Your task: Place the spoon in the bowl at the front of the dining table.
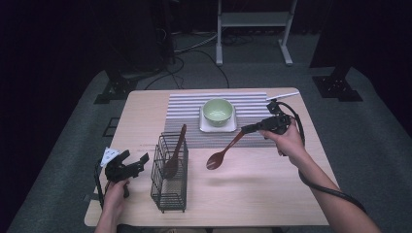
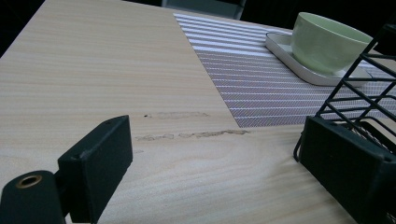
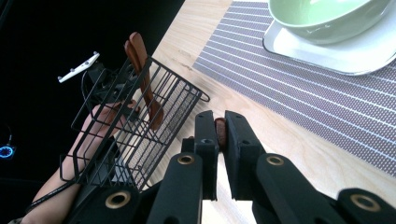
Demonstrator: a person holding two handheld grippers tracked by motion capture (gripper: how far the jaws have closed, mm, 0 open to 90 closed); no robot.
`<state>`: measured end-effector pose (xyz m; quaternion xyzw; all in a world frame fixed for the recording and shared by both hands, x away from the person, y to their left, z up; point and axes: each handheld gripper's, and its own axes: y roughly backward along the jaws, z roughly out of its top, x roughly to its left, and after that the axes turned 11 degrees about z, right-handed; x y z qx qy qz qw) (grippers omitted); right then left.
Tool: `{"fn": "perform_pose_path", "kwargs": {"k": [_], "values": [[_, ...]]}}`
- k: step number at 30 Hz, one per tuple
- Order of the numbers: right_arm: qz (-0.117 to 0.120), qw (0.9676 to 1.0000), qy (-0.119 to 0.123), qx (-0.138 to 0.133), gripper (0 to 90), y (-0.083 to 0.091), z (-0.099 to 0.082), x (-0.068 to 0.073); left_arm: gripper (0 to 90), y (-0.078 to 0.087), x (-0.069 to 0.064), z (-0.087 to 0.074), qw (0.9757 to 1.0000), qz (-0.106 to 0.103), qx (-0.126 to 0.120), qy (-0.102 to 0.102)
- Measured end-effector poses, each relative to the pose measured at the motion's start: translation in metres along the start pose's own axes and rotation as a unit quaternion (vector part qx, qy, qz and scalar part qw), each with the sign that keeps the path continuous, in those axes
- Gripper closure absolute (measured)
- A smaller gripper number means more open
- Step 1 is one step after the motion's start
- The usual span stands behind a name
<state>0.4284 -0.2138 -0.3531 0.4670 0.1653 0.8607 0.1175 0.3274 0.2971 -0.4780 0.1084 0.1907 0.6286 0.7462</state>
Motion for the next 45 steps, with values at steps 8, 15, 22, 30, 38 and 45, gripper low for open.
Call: {"fn": "perform_pose_path", "kwargs": {"k": [8, 15, 22, 30, 38, 45], "values": [[-0.003, 1.0, 0.0, -0.005, 83.4, -0.003, 0.005, -0.002, 9.1, 0.0, 0.0, 0.0, 1.0, -0.001, 0.0, -0.001], [-0.007, 0.9999, -0.005, -0.011, 83.4, -0.004, 0.009, -0.006, 9.1, 0.0, 0.0, 0.0, 1.0, -0.001, 0.0, -0.001], [-0.016, 0.9997, -0.01, -0.016, 83.4, -0.005, 0.014, -0.011, 9.1, 0.0, 0.0, 0.0, 1.0, -0.001, 0.0, 0.0], [-0.024, 0.9994, -0.01, -0.022, 83.4, -0.006, 0.02, -0.014, 9.1, 0.0, 0.0, 0.0, 1.0, -0.002, 0.0, -0.001], [-0.028, 0.9992, -0.01, -0.026, 83.4, -0.006, 0.025, -0.017, 9.1, 0.0, 0.0, 0.0, 1.0, -0.001, 0.0, 0.0], [-0.034, 0.9988, -0.011, -0.032, 83.4, -0.005, 0.03, -0.018, 9.1, 0.0, -0.001, 0.0, 1.0, -0.001, 0.0, -0.002]]}}
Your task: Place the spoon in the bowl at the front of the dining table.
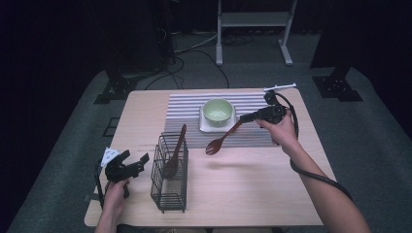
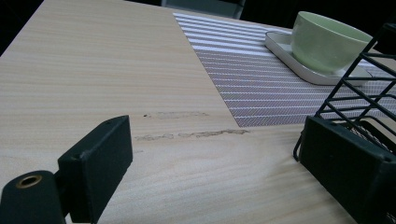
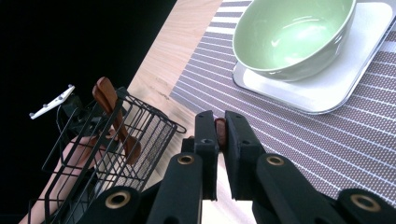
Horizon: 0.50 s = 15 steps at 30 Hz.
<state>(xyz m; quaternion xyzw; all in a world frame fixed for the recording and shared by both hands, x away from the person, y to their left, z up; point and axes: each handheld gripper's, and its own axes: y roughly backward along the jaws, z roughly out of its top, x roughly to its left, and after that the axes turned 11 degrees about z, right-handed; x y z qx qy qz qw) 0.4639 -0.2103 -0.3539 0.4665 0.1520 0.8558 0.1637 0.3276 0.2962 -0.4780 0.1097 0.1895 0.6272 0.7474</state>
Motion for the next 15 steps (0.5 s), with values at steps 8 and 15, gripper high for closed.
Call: {"fn": "perform_pose_path", "kwargs": {"k": [8, 15], "values": [[-0.007, 0.9999, 0.0, -0.008, 83.3, -0.0009, 0.0057, -0.0027, 9.1, 0.0, 0.0003, 0.0, 1.0, 0.0, 0.0, 0.001], [-0.012, 0.9998, -0.004, -0.018, 83.4, -0.0023, 0.01, -0.0068, 9.0, 0.0, 0.0004, 0.0, 1.0, 0.0, 0.0, 0.002]]}}
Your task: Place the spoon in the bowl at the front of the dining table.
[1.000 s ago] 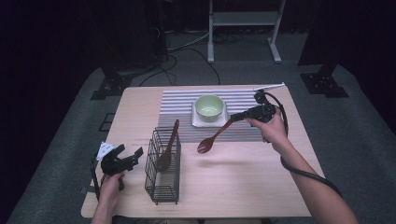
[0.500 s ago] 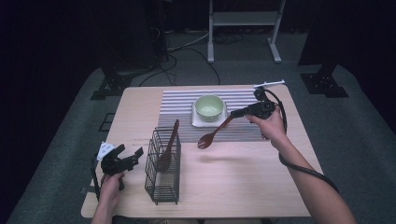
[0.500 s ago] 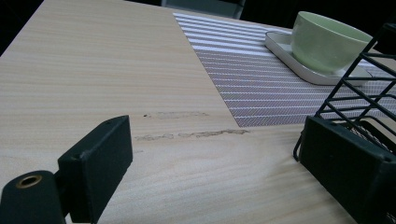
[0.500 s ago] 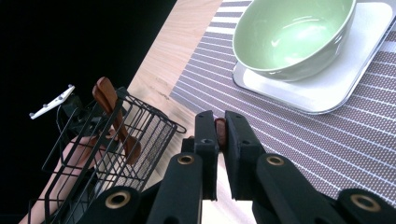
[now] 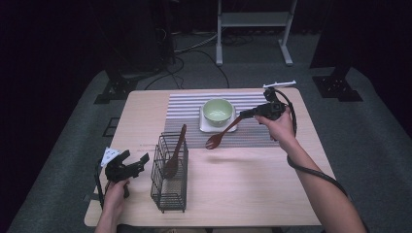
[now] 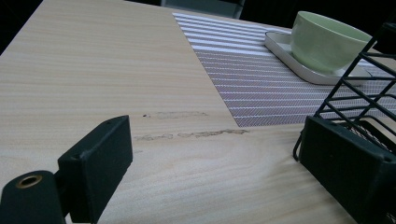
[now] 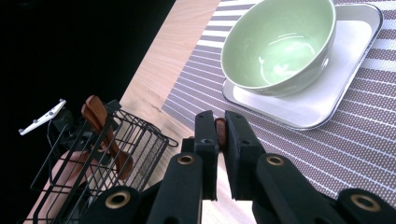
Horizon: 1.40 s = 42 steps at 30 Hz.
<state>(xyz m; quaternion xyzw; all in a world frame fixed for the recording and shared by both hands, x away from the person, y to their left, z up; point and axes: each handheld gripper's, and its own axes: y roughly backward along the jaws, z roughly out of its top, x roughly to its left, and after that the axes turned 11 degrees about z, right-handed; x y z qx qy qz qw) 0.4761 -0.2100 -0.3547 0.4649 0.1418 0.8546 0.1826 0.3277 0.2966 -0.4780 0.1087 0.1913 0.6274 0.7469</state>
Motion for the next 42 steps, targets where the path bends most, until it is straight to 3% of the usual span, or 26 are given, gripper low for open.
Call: {"fn": "perform_pose_path", "kwargs": {"k": [42], "values": [[-0.014, 0.9988, -0.027, -0.038, 83.4, -0.008, 0.015, -0.029, 9.0, 0.0, 0.0, 0.0, 1.0, -0.001, 0.001, -0.003]]}}
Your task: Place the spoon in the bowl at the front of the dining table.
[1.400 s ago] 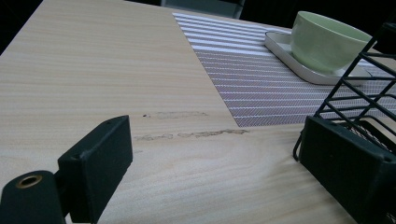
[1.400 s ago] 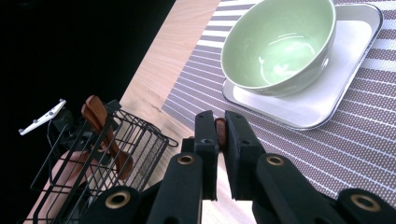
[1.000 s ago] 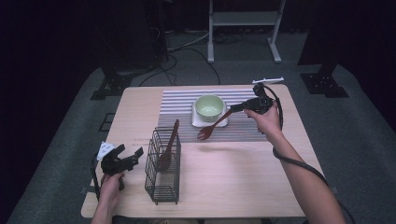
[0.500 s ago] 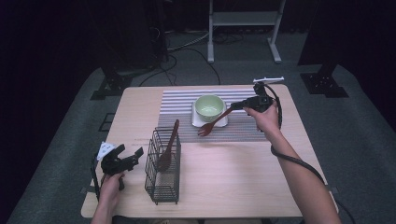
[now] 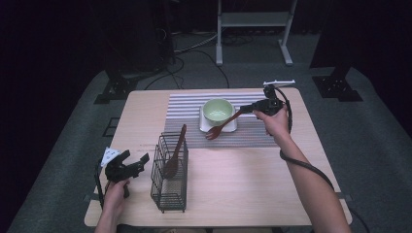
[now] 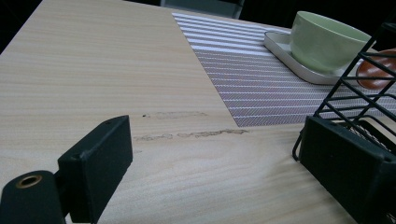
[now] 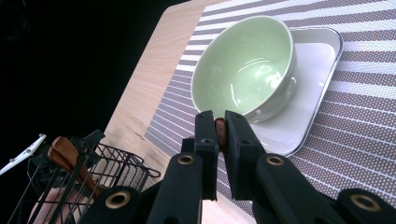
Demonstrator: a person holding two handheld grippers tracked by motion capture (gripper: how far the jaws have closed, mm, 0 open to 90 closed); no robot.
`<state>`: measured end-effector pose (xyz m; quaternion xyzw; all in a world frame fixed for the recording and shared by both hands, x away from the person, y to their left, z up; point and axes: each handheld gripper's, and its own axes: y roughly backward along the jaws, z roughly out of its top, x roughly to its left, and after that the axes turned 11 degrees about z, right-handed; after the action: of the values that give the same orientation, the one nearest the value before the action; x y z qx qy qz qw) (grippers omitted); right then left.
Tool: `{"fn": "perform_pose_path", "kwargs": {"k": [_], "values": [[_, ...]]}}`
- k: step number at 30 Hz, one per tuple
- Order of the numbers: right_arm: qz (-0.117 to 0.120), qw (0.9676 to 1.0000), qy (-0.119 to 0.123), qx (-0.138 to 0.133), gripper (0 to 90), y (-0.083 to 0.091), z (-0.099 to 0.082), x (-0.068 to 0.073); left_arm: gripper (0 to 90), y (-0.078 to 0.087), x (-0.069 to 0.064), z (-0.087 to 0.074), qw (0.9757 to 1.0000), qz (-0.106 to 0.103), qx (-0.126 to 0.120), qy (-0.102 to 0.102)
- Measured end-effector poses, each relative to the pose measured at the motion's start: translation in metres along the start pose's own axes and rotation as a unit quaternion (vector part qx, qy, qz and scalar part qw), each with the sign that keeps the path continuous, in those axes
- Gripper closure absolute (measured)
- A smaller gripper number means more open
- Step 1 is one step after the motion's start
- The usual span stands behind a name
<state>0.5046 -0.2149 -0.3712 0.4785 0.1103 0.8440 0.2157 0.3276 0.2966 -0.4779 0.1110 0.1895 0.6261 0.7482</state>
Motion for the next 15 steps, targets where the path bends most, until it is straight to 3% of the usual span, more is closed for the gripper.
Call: {"fn": "perform_pose_path", "kwargs": {"k": [15], "values": [[0.0, 0.9998, -0.001, -0.018, 83.4, 0.006, 0.012, 0.003, 9.1, 0.0, 0.0, 0.0, 1.0, 0.001, -0.001, 0.003]]}}
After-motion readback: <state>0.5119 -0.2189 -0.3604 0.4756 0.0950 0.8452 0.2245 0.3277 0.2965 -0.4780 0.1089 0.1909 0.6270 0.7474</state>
